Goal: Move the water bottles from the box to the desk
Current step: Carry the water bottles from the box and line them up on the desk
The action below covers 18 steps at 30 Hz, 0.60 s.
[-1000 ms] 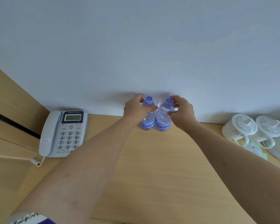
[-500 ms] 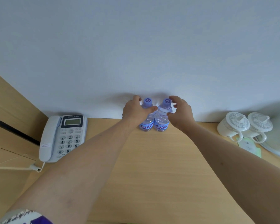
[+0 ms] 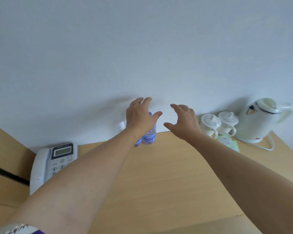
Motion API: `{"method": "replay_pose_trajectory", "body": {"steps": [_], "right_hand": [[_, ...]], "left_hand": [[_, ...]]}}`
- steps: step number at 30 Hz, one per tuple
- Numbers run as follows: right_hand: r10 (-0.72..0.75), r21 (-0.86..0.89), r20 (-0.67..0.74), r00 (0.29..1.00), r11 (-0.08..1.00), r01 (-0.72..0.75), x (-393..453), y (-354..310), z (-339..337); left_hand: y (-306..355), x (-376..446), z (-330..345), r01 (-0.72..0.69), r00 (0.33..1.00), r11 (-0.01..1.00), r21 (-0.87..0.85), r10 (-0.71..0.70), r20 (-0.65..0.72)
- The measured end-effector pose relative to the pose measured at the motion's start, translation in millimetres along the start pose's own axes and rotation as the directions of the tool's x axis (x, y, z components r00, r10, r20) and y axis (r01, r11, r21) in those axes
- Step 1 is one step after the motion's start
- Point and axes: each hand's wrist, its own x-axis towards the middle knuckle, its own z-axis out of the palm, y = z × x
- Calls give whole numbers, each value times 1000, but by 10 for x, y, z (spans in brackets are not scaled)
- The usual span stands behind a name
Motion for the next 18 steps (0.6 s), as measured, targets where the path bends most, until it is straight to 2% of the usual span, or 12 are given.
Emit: {"method": "replay_pose_trajectory", "body": {"steps": [5, 10, 15, 18], "right_hand": [[61, -85, -97, 993, 994, -69, -398, 534, -716], [164, -143, -183, 969, 971, -192, -1118, 1334, -1505], [297, -204, -294, 908, 909, -363, -2043, 2240, -2272], [388, -195, -362, 847, 858, -476, -2672, 2747, -2668]], "left_hand": [[908, -126, 114, -177, 984, 984, 31, 176, 22], [2067, -527, 436, -321, 944, 946, -40, 323, 64], [3377, -1158, 886, -485, 863, 868, -108, 495, 99], [4108, -1611, 1169, -567, 794, 807, -165, 589, 149]]}}
